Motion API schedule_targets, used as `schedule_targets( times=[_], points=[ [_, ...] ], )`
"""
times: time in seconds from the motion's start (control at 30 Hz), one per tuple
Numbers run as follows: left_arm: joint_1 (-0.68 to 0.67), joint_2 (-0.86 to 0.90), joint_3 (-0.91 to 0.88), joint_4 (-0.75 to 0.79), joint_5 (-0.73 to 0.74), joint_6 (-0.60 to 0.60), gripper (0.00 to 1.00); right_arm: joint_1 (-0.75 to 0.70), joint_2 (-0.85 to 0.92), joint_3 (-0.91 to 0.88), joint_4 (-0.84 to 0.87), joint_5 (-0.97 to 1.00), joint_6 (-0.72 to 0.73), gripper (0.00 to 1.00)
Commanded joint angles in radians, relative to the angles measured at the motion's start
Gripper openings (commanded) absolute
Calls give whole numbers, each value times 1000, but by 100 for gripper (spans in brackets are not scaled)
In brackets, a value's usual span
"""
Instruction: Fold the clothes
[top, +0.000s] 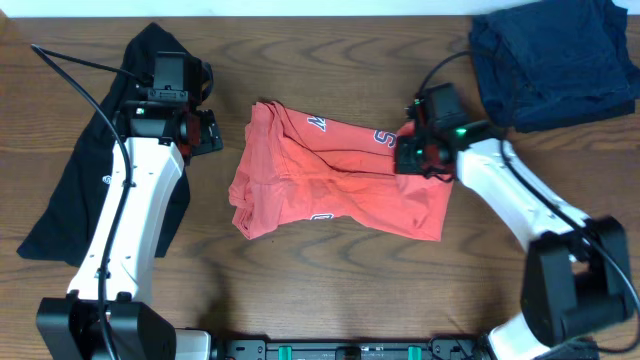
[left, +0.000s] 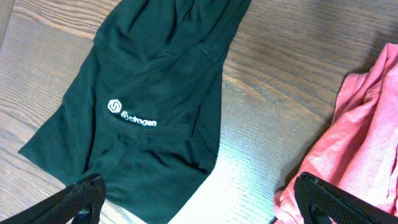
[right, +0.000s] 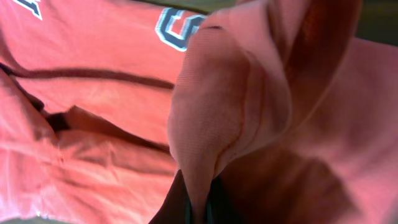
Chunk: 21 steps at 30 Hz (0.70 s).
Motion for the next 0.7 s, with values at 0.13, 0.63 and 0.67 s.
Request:
schedule_targets(
  times=[0.13,0.63,0.67],
  points=[
    [3,18,19,0,2,9,98,67,40,14,56,-44,22,2],
    [3,18,13,0,2,9,98,124,30,154,-8,-261,-79,64],
    [3,18,13,0,2,9,98,124,30,161,-26,-244,-80,67]
  ],
)
